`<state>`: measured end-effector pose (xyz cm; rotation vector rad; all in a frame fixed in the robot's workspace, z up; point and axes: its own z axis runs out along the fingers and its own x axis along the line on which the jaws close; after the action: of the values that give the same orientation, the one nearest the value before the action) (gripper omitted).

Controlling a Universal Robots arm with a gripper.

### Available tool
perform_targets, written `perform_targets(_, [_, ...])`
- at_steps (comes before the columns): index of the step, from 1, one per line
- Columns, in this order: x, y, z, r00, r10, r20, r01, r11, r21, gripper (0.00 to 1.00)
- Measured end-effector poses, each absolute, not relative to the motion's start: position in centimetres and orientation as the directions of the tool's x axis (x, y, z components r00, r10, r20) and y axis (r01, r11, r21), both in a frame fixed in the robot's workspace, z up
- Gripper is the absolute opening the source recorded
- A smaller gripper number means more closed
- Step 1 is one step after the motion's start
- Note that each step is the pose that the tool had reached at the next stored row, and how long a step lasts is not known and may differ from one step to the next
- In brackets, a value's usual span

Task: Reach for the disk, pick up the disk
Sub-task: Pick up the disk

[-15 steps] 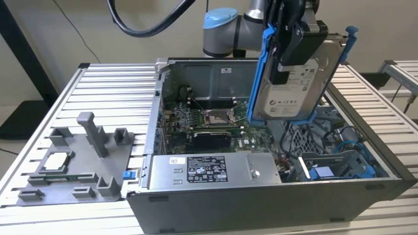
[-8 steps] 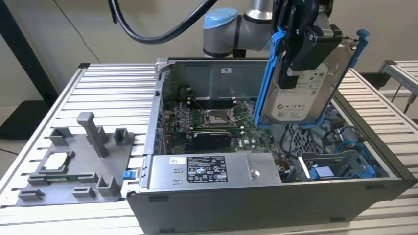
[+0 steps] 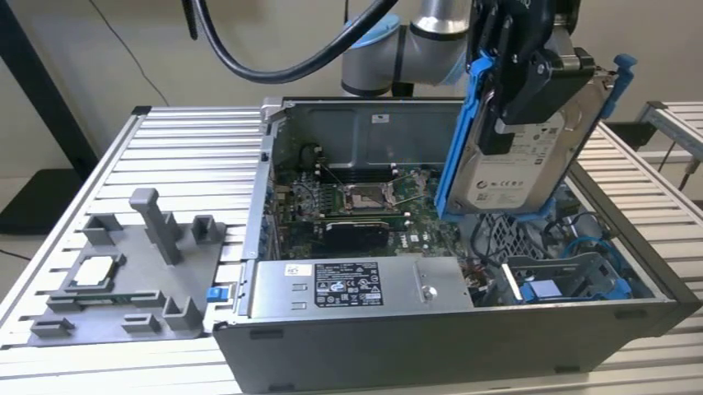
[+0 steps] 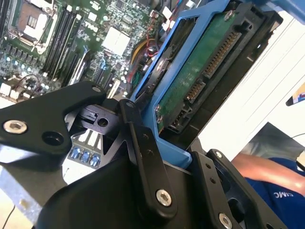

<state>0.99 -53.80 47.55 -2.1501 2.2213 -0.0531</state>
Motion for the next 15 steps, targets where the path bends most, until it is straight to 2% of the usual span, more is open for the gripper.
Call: perform_targets(15, [2.8, -55.4, 47.3, -0.032, -0.999, -0.012, -0.998, 0.033, -0.059, 0.00])
